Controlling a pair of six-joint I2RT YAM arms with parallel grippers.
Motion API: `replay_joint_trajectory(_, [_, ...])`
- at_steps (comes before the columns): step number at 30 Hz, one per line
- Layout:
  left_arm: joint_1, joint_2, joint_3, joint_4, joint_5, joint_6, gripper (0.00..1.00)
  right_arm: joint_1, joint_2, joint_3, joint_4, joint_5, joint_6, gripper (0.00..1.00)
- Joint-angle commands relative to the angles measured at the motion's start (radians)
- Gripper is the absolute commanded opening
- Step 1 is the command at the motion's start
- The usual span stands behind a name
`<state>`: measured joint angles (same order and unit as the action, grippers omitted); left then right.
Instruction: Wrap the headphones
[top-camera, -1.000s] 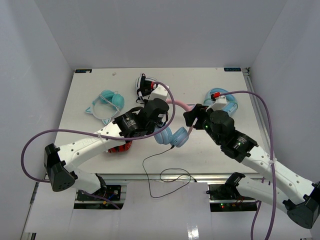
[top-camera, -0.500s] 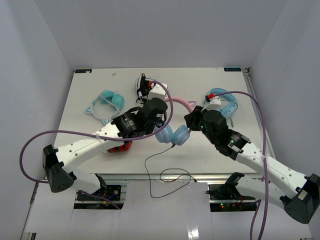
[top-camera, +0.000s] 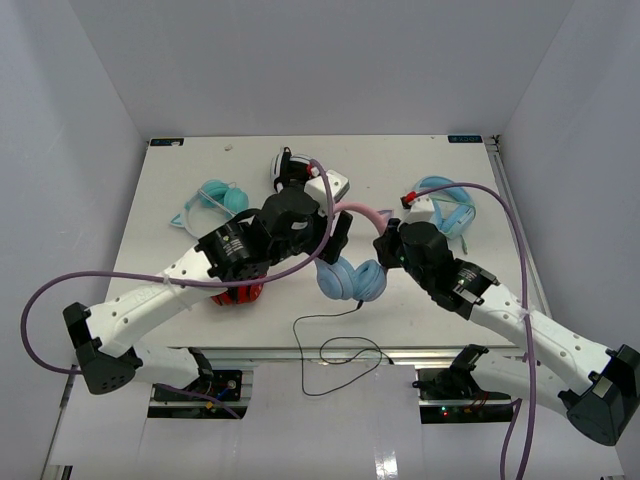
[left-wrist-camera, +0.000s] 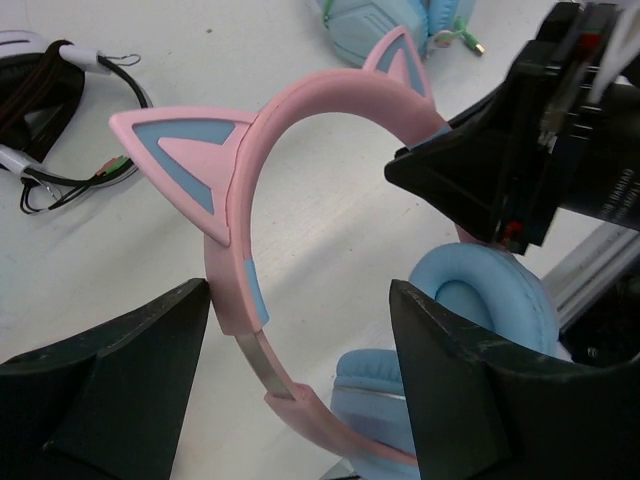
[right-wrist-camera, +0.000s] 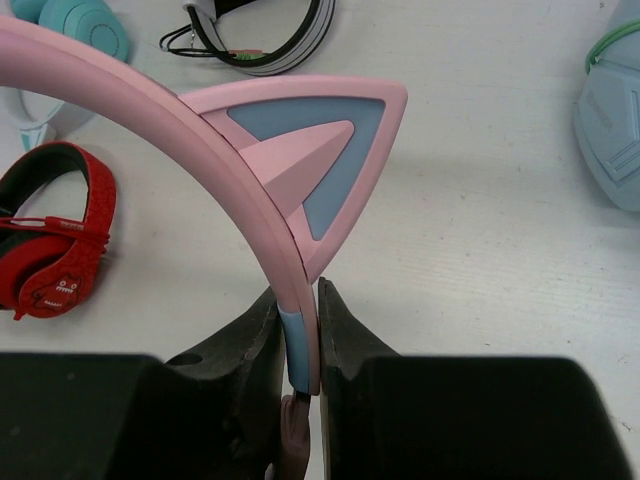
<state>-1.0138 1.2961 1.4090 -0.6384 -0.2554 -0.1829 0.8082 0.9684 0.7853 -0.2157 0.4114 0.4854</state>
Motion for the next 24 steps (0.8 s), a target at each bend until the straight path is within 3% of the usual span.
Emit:
replay_joint_trajectory(1, [-0.008,-0.044,0.143,-0.113,0.119,0.043,0.85,0.006,-0.005,0.042,-0.024,-0.048,-0.051,0.08])
replay_joint_trajectory(9, [-0.008,-0.056,0.097,-0.132,0.101,0.038,0.88,0.006,0.007,0.029,-0.025,-0.021,-0.056,0.08])
replay_joint_trajectory(14, [-0.008,-0.019,0.063,-0.083,0.087,0.191,0.79,0.006,-0.011,0.023,-0.039,-0.099,-0.081,0.08])
replay_joint_trajectory(18, [-0.009,0.037,0.064,-0.071,0.142,0.357,0.77,0.008,-0.046,0.011,-0.051,-0.209,-0.105,0.08])
replay_joint_trajectory(24, [-0.011,0.095,0.118,-0.095,0.162,0.442,0.78,0.011,-0.076,-0.01,-0.079,-0.262,-0.128,0.08])
